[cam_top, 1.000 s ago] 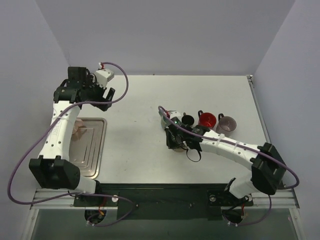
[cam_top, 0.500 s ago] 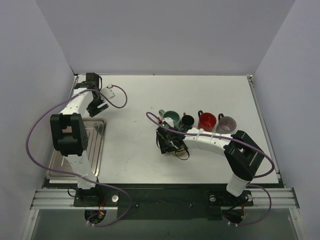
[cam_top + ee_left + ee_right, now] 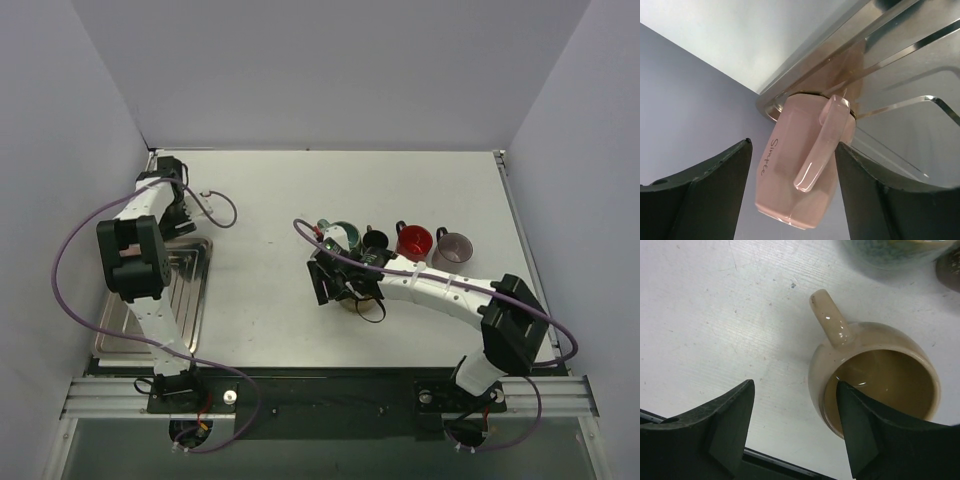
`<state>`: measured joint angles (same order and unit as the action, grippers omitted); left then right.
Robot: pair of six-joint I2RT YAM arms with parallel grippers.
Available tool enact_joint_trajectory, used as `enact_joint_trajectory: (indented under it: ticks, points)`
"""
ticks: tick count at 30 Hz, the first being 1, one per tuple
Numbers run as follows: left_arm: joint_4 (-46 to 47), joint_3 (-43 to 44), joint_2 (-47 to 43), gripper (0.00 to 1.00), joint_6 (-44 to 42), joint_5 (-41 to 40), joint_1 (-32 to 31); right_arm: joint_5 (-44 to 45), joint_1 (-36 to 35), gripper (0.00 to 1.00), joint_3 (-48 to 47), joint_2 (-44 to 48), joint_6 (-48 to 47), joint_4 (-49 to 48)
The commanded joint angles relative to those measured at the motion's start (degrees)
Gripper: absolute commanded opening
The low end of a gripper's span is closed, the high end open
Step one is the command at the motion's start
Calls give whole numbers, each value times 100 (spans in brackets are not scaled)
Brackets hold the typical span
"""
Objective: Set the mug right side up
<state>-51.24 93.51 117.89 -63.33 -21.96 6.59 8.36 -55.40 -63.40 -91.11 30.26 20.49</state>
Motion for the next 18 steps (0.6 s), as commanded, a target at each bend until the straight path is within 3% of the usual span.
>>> enact_joint_trajectory:
  ticks: [1,4,5,8,9,10,15,18]
  points:
    - [-192,131,182,75,-163,-107,132,429,-41,62,-252,348,-90,561]
    - [-150,62,174,65,-136,-159,141,526,-50,63,-270,497,-108,614]
    - [-71,18,156,47,-153,-195,132,552,-59,63,-270,515,-126,631]
    - [132,-105,103,25,-276,-265,176,570,-68,63,-252,655,-134,658]
    - [141,-105,112,10,-276,-248,185,579,-68,63,-252,682,-143,667]
    - [97,-62,129,2,-242,-265,176,588,-76,63,-235,761,-143,667]
    - [-770,560,-221,0,486,296,1,702,-120,63,-164,1121,-152,772]
    - [-1273,1203,-791,0,1102,1323,-123,825,-147,63,-156,1568,-205,807]
